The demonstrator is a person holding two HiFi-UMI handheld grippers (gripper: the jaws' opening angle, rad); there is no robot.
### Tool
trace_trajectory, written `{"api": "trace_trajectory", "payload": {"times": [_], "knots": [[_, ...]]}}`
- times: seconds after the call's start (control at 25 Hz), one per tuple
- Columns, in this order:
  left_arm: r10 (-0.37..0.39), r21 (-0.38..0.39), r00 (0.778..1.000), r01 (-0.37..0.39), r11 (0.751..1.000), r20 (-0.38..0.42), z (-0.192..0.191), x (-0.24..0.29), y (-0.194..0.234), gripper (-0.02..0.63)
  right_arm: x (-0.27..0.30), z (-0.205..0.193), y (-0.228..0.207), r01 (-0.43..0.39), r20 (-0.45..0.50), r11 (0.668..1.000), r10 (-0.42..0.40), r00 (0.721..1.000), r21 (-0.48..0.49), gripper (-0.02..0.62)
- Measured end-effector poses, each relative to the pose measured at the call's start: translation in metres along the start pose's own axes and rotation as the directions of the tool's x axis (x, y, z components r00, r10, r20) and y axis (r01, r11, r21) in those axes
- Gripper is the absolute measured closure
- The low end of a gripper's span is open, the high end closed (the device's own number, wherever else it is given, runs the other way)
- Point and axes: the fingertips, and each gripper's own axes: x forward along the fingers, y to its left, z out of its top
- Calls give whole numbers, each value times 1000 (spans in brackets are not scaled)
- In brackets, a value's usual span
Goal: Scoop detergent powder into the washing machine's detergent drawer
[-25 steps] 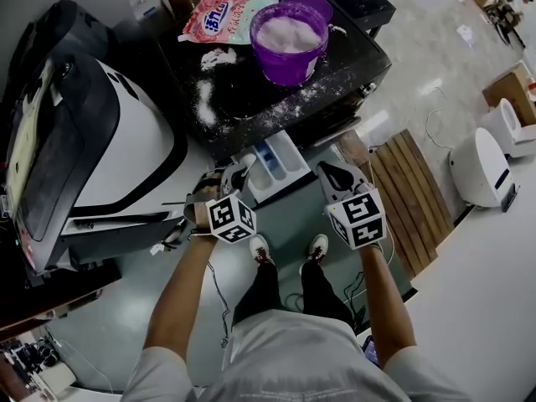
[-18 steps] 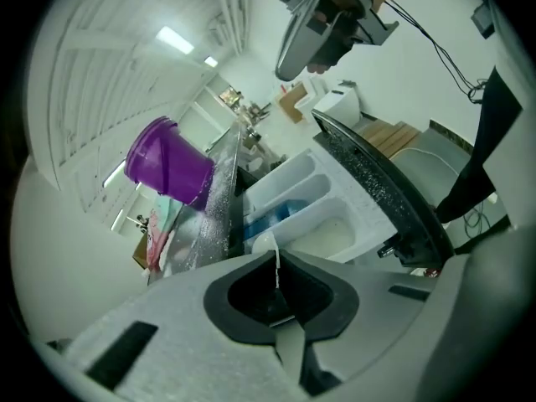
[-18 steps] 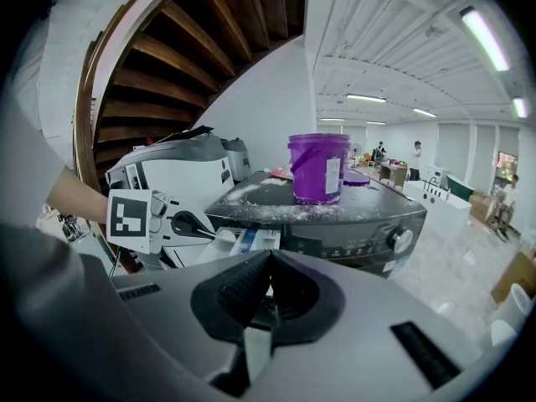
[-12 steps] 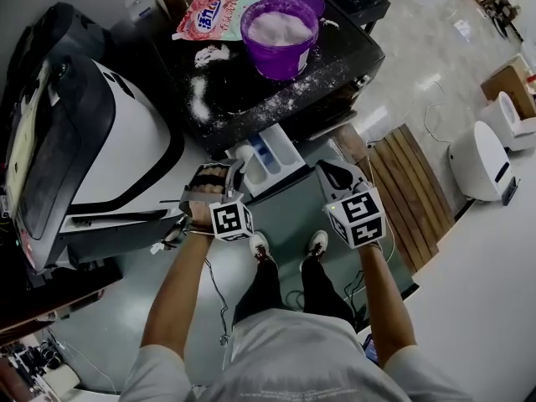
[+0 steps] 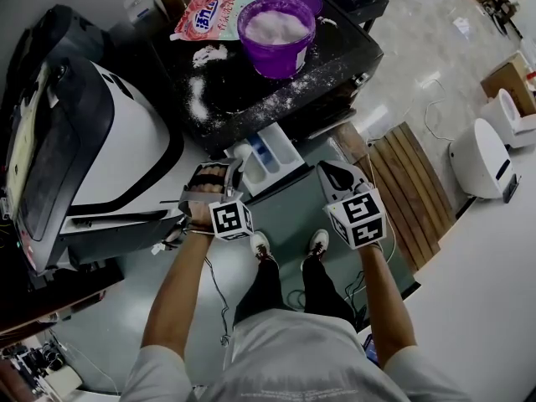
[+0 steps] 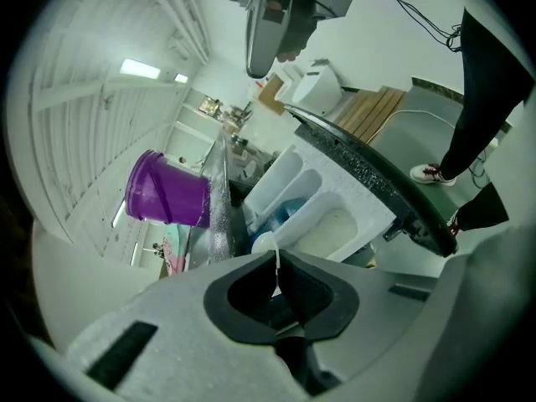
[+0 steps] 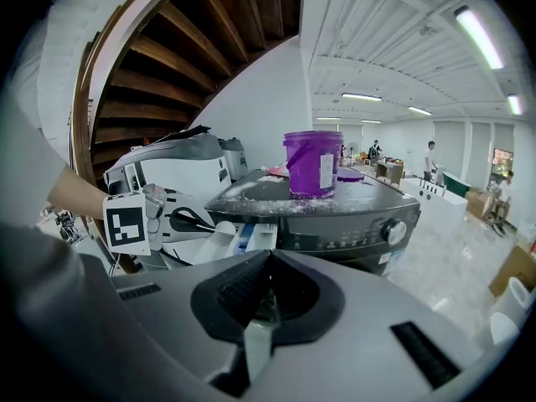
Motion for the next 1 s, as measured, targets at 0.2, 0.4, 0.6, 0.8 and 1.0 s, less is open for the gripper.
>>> {"api": "trace_trajectory", "payload": {"times": [0.2,0.4,0.6,0.8,1.0], "knots": [[-20,-71,1000,21,997,6,-3,1,0,591,1,0,-1,1,-2,1000,-1,1000,0,591],[-47,-114,999,48,992,6,-5,1,-5,591,2,0,1,0,-1,1000,0,1000,-2,591],[-158,-258,987,151,954,-6,-13,4,-16,591,0,2,3,-1,0,1000,1,1000,-6,591],[-137,-271,991,131,954,-1,-11,-1,-11,591,-6,5,1,9,7,1000,-9,1000,-12,591],[-117,-412,990,137,901,73,-4,-15,5,591,-15,18,-2,22,27,999,-21,999,-25,591]]}}
